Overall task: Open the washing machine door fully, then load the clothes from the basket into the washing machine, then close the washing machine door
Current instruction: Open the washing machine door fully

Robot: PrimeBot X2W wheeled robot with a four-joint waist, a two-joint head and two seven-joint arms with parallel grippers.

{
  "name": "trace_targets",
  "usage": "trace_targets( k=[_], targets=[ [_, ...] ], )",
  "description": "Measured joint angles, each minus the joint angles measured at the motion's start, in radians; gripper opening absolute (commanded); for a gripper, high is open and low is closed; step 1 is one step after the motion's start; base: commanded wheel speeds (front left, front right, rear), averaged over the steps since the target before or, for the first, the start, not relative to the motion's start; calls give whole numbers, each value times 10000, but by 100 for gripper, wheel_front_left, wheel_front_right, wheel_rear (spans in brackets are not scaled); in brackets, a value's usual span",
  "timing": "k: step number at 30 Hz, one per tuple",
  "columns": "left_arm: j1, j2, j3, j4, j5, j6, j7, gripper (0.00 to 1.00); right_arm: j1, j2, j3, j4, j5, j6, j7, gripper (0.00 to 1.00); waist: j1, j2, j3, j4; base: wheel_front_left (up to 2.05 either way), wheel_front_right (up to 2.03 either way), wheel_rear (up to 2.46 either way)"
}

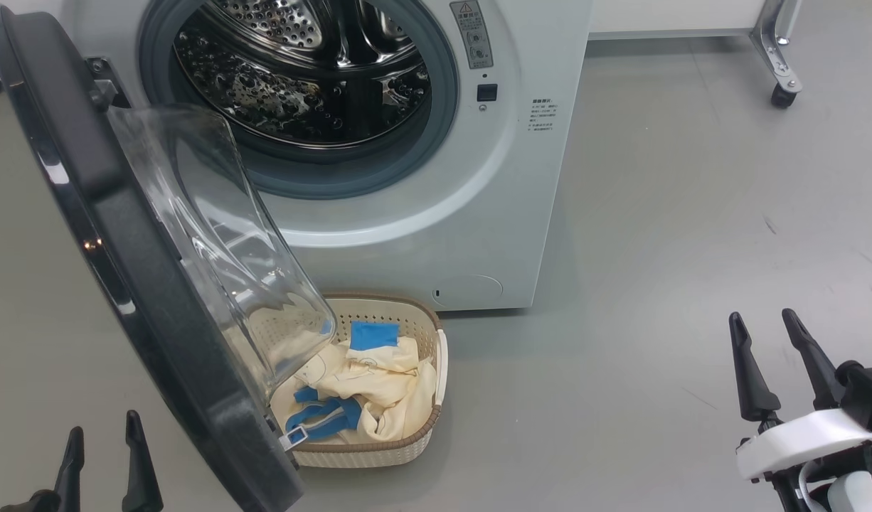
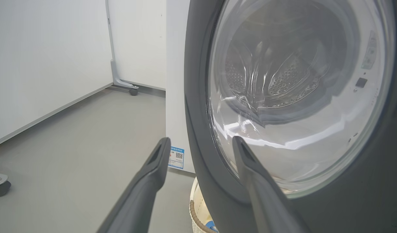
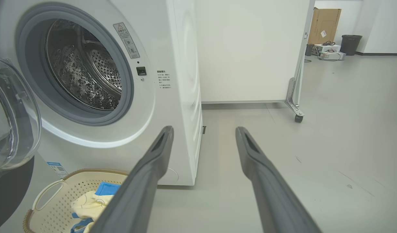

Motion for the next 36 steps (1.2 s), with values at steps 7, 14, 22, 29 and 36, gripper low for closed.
trace_targets(
  k=[7, 14, 22, 29, 36],
  targets=[
    [1, 0, -10, 4, 0, -6, 0, 100, 309, 224, -416, 207, -562, 2, 0, 100, 0, 0, 5, 59, 0, 0, 0],
    [1, 0, -38, 4, 0, -6, 0, 100, 453, 426, -773, 435, -817, 12, 0, 100, 0, 0, 24, 115, 0, 0, 0],
    [1, 0, -59, 0, 0, -8, 0, 100, 584, 719, -1151, 558, -1055, 104, 0, 100, 0, 0, 53, 202, 0, 0, 0],
    [1, 0, -58, 0, 2, -8, 0, 100, 584, 905, -1375, 627, -1225, 190, 0, 100, 0, 0, 102, 254, 0, 0, 0],
    [-1, 0, -59, -10, 10, -8, 0, 100, 584, 1091, -1553, 673, -1396, 288, 0, 100, 0, 0, 135, 282, 0, 0, 0]
  ],
)
